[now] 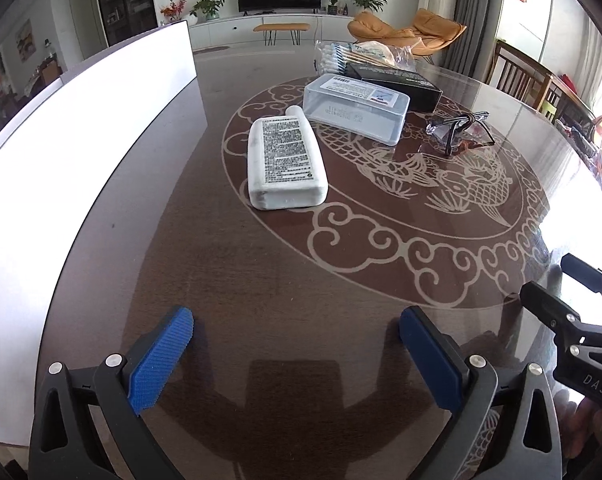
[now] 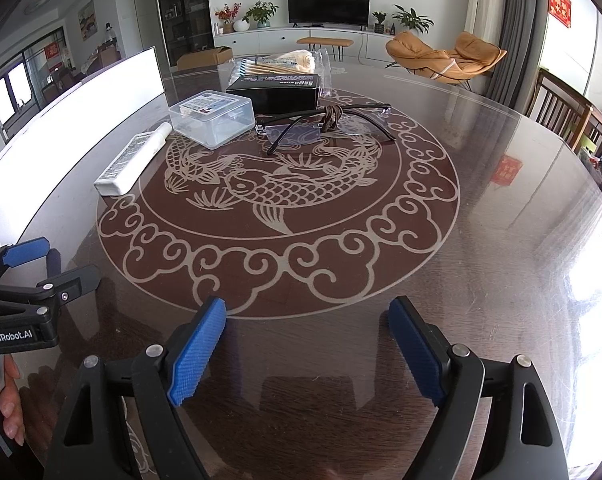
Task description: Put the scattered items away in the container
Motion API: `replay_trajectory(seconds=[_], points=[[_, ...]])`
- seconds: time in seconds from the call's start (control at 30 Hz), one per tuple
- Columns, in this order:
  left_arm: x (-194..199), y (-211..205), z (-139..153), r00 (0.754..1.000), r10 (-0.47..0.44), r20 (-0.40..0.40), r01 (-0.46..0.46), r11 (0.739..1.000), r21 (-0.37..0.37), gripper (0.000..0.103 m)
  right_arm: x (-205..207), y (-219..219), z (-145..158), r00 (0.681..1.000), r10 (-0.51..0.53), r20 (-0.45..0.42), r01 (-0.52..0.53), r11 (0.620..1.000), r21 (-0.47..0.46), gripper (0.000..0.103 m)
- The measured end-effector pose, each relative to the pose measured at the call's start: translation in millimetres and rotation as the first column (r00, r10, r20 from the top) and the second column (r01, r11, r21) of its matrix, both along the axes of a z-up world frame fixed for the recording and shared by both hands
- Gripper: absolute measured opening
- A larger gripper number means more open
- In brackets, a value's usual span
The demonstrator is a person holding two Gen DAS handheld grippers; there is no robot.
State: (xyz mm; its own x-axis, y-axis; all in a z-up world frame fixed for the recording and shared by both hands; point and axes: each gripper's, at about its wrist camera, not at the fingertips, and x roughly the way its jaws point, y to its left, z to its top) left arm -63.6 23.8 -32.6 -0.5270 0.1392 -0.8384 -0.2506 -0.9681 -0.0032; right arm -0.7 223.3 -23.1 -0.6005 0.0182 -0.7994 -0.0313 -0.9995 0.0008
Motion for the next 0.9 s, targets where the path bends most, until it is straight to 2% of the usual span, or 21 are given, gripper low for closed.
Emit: replay_trajectory(seconds=[0.1,0.27,0.4,0.43,0.5,0.53,0.57,0.6,0.7,0.83,0.9], points=[[-36,11,1,1.000,-0.003,0.003,0.003,1.000,0.000,0.103,0,0,0,1.000,0.000,0.000,0.000,1.000,0.000,0.085],[-103,16,1,0.995,0.100,0.021,-0.100,0.995,-0.007,0.103,0,0,0,1.000,0.000,0.000,0.000,1.000,0.000,0.085],[-122,13,1,0.997,0.083,0.004,-0.082,0.997,-0.003,0.103,0,0,0,1.000,0.000,0.000,0.000,1.000,0.000,0.085],[-121,12,1,0.998,0.067,0.003,-0.067,0.998,-0.002,0.103,0,0,0,1.000,0.000,0.000,0.000,1.000,0.000,0.085],[-115,8,4,0.998,0.067,-0.022,-0.067,0.998,-0.003,0.092,0,0,0,1.000,0.000,0.000,0.000,1.000,0.000,0.085],[-111,5,7,0.997,0.071,-0.040,-0.071,0.997,0.002,0.074,0,0,0,1.000,0.000,0.000,0.000,1.000,-0.001,0.085],[-105,1,9,0.996,0.068,-0.053,-0.068,0.998,0.006,0.060,0,0,0,1.000,0.000,0.000,0.000,1.000,-0.002,0.085],[-99,-2,10,0.996,0.059,-0.062,-0.059,0.998,0.007,0.054,0,0,0,1.000,0.000,-0.001,0.000,1.000,-0.004,0.085],[-80,-11,11,0.998,0.014,-0.065,-0.013,1.000,0.015,0.051,0,-1,0,1.000,0.001,-0.001,-0.001,1.000,-0.007,0.085],[-40,-16,11,0.993,-0.093,-0.068,0.094,0.995,0.011,0.051,0,-2,0,1.000,0.002,0.002,-0.002,1.000,0.000,0.085],[-27,-21,11,0.992,-0.102,-0.069,0.103,0.995,0.014,0.051,0,-2,0,1.000,0.002,0.002,-0.002,1.000,0.000,0.085]])
